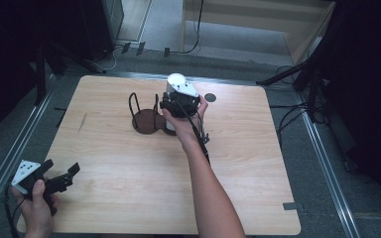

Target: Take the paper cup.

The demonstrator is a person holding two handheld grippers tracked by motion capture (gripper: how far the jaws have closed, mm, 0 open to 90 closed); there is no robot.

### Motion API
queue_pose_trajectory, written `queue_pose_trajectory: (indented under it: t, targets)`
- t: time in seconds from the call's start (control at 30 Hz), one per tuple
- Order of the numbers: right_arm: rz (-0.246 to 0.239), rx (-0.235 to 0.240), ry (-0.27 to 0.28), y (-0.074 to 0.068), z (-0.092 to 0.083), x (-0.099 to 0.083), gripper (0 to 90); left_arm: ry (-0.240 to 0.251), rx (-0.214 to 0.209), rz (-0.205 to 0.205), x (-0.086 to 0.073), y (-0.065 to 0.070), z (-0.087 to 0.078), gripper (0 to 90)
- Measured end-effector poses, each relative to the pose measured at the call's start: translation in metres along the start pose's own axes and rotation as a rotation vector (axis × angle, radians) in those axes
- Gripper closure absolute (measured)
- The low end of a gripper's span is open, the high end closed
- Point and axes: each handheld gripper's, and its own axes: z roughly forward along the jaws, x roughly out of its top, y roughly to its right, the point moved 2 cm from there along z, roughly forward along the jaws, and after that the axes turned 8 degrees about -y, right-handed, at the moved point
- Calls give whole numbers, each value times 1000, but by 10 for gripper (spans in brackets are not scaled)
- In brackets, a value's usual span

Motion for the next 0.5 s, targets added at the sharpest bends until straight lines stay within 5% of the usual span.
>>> queue_pose_trajectory:
  t: [0.5]
  targets:
    - [-18, 11, 65, 0, -25, 30, 342, 2, -8, -1, 0, 0, 1, 0]
